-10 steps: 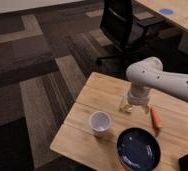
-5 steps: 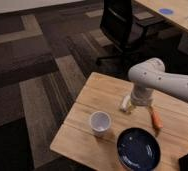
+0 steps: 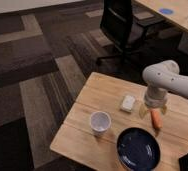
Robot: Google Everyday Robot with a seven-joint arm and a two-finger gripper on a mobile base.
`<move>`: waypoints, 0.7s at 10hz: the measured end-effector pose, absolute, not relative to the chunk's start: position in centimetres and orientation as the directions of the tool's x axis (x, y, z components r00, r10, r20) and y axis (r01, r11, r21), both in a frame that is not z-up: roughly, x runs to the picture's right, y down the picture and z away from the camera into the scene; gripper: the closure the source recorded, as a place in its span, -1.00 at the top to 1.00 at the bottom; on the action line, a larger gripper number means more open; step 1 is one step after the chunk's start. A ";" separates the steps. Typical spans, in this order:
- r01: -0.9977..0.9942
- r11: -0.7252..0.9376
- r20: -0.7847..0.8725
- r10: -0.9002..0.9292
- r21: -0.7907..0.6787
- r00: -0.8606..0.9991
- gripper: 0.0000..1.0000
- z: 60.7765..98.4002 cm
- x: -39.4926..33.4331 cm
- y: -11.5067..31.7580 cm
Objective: Place the pepper in the ceramic bowl
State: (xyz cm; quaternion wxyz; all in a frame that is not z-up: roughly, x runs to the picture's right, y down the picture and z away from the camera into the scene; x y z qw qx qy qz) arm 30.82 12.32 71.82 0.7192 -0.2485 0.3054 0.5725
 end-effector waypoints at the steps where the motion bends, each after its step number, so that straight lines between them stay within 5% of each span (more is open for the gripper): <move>1: -0.975 0.221 -0.724 0.672 -0.007 0.157 0.30 71.8 30.9 12.3; 7: -0.977 0.213 -0.732 0.665 -0.005 0.148 0.30 72.2 31.4 12.9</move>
